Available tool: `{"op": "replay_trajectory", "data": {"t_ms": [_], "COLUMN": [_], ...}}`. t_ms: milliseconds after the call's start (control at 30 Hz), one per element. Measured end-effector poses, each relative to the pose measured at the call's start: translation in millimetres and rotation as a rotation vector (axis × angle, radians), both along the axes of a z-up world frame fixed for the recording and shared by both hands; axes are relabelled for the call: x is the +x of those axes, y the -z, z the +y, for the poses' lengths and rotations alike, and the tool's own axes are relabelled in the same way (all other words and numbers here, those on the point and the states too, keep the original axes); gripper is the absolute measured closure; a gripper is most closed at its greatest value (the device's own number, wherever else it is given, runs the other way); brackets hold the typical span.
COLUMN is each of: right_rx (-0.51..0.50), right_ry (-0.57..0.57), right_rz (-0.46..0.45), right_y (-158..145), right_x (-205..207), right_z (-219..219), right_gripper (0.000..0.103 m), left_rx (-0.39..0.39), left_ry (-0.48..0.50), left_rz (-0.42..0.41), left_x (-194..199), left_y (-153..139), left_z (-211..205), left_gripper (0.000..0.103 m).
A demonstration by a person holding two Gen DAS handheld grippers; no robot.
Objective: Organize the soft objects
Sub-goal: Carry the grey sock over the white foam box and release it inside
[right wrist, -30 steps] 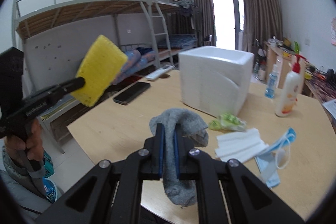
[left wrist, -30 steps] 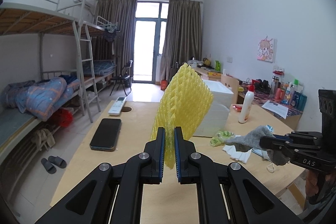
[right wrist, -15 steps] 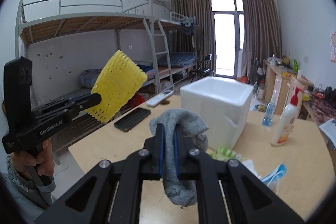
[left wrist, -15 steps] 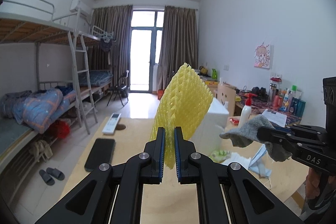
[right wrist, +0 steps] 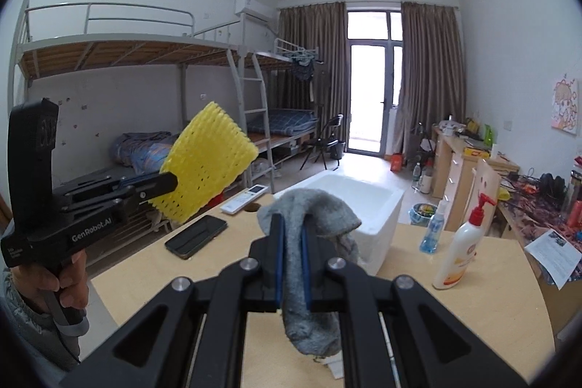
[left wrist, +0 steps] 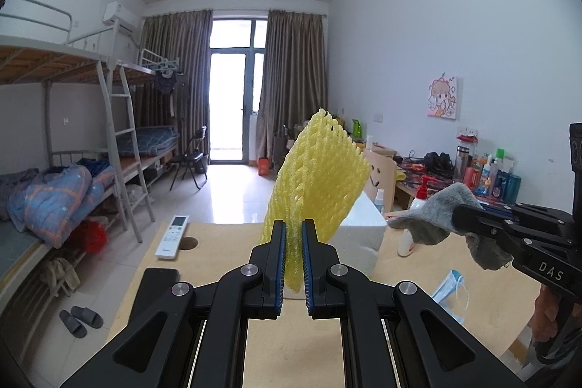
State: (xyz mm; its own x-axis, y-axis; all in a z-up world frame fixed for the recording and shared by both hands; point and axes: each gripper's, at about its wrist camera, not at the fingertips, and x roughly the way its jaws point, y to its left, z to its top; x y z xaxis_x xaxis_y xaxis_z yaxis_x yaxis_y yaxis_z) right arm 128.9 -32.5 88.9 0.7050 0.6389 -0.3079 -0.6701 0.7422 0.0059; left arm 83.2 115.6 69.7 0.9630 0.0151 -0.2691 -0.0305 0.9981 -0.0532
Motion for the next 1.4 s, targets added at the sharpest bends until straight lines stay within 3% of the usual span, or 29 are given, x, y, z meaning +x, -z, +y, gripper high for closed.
{"op": "replay_trajectory", "data": {"t_ms": [400,1400], "right_rx": [0.001,-0.059], "right_ry": [0.045,0.111], "right_rz": [-0.002,0.036], "right_y": [-13,-6], "right_x": [32,120], "right_z": [3,35], "right_gripper": [0.092,0.092], "left_rx": [-0.003,0.011], "left_ry": [0.019,0.044], "left_rz": [0.029,0.088], "left_x": [44,152], "left_y": [-10,-6], "left_z": [-2,0], "left_gripper": [0.094,0.094]}}
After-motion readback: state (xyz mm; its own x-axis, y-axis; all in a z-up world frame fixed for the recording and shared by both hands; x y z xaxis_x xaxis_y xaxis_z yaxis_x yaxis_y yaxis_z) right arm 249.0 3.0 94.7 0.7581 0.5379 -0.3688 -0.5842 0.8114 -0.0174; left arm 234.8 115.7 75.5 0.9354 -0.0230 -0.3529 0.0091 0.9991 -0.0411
